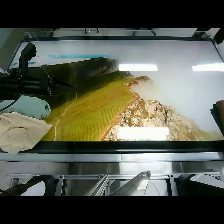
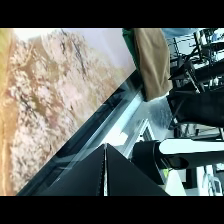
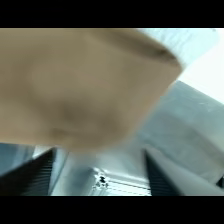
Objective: Fold the shirts.
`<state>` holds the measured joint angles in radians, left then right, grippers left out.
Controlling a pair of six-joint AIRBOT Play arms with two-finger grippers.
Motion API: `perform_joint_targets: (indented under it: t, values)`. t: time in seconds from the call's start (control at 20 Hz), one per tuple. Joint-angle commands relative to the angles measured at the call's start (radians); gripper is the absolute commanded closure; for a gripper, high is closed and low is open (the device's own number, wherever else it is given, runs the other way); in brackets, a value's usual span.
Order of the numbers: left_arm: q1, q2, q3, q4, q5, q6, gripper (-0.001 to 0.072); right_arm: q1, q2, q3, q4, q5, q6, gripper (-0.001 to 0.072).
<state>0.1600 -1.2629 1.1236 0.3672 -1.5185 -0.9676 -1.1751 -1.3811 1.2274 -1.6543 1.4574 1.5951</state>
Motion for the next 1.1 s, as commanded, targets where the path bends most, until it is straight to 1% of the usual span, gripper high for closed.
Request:
perform_joint_targets:
  t: [0.0, 0.1, 0.15, 0.25, 0.3, 0.35, 0.4, 0.5, 0.55, 0.7, 0.85, 0.9, 0.95, 1.05]
  values:
    - [0.000, 0.000, 0.000, -0.002, 0.001, -0.002, 0.0690, 0.002, -0.001, 0.005, -0.004, 0.010, 0.014, 0.0068]
    - [0.000, 0.001, 0.003, -0.006, 0.003, -0.002, 0.0691, 0.014, -0.001, 0.064, 0.098, 0.060, 0.043, 0.0080]
    - [0.000, 0.001, 0.011, -0.005, 0.003, -0.002, 0.0691, 0.028, 0.000, 0.102, 0.166, 0.084, 0.043, 0.0157]
    - [0.008, 0.001, 0.055, -0.004, 0.001, -0.003, 0.0697, 0.078, 0.016, 0.179, 0.361, 0.110, 0.034, 0.0656]
    - [0.014, 0.001, 0.089, -0.004, 0.001, -0.015, 0.0697, 0.113, 0.037, 0.195, 0.453, 0.092, 0.019, 0.0692]
    - [0.018, 0.001, 0.122, -0.001, 0.003, -0.034, 0.0697, 0.156, 0.064, 0.195, 0.513, 0.065, 0.007, 0.0693]
    - [0.019, 0.001, 0.152, -0.001, 0.003, -0.045, 0.0696, 0.221, 0.098, 0.191, 0.523, 0.049, -0.006, 0.0693]
    - [0.018, 0.005, 0.164, -0.002, -0.007, -0.047, 0.0696, 0.371, 0.191, 0.135, 0.487, 0.023, -0.023, 0.0693]
    - [0.009, 0.026, 0.128, -0.002, -0.009, -0.047, 0.0695, 0.441, 0.246, 0.087, 0.489, 0.016, -0.032, 0.0693]
    - [-0.023, 0.145, -0.068, 0.000, 0.007, -0.027, 0.0695, 0.672, 0.465, -0.129, 0.492, 0.004, -0.066, 0.0693]
    - [-0.067, 0.303, -0.322, 0.015, 0.032, -0.009, 0.0695, 0.916, 0.716, -0.426, 0.492, -0.090, -0.073, 0.0693]
    - [-0.087, 0.355, -0.410, 0.016, 0.053, -0.009, 0.0695, 0.990, 0.789, -0.529, 0.492, -0.148, -0.055, 0.0693]
    - [-0.108, 0.401, -0.485, 0.016, 0.080, -0.010, 0.0691, 1.044, 0.837, -0.602, 0.492, -0.198, -0.019, 0.0693]
    - [-0.132, 0.473, -0.588, 0.016, 0.118, -0.013, 0.0687, 1.101, 0.858, -0.645, 0.492, -0.219, -0.013, 0.0694]
